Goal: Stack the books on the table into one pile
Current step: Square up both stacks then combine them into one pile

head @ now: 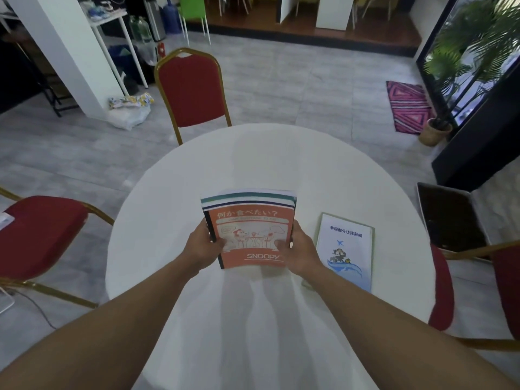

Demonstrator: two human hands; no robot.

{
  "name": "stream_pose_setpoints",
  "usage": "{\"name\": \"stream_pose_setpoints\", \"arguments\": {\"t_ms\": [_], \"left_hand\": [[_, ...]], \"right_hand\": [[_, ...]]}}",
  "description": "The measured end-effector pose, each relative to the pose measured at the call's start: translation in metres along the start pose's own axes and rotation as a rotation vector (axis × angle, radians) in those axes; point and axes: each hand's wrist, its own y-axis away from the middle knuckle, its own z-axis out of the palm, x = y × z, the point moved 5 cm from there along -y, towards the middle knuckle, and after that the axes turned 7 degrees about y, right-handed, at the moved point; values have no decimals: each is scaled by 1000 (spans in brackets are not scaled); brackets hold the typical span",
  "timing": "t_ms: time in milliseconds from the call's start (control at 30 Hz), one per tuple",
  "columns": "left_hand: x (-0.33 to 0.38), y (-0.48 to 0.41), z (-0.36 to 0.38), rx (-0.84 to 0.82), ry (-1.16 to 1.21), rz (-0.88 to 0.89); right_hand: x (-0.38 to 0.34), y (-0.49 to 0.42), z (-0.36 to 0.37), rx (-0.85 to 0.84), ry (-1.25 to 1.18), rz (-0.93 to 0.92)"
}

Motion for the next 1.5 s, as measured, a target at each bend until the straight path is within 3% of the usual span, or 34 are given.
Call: {"name": "stream_pose_setpoints", "arguments": {"t_ms": [967,1133,1500], "left_hand": [[2,3,4,-8,12,-50],[13,5,7,3,15,67],[4,7,10,-20,-30,106]], "right_hand": [[14,1,10,-30,-23,0],[14,-1,10,3,-54,20],[22,1,10,32,-46,3]]}}
